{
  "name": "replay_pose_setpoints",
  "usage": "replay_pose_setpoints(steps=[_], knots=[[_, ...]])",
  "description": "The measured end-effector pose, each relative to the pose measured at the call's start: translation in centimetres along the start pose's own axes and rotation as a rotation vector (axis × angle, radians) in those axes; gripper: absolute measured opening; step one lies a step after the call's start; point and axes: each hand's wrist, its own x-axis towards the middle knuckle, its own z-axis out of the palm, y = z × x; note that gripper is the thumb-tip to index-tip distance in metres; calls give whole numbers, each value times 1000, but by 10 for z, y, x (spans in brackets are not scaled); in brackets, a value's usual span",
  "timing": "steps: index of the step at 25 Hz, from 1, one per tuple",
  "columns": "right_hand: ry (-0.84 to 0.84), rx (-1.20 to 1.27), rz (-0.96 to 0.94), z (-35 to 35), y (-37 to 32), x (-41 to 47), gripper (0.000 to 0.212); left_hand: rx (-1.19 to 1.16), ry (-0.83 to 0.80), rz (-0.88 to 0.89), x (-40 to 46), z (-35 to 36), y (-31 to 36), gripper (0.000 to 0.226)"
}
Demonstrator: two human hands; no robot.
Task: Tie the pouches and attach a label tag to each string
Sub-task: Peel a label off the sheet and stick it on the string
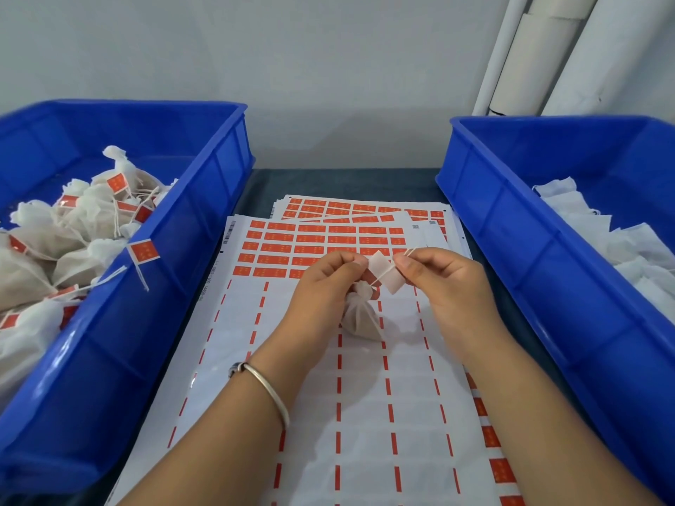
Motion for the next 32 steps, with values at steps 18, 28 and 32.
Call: replay_pose_setpoints(steps=[18, 28, 32], knots=[[36, 110, 82, 0, 2, 3, 6, 239, -120, 224, -5, 2, -2, 14], [29, 193, 141, 1, -2, 1, 5, 359, -58, 302, -3, 4, -8, 32], [-6, 193, 121, 1, -3, 1, 5, 301, -86, 304, -4, 2, -6, 34]])
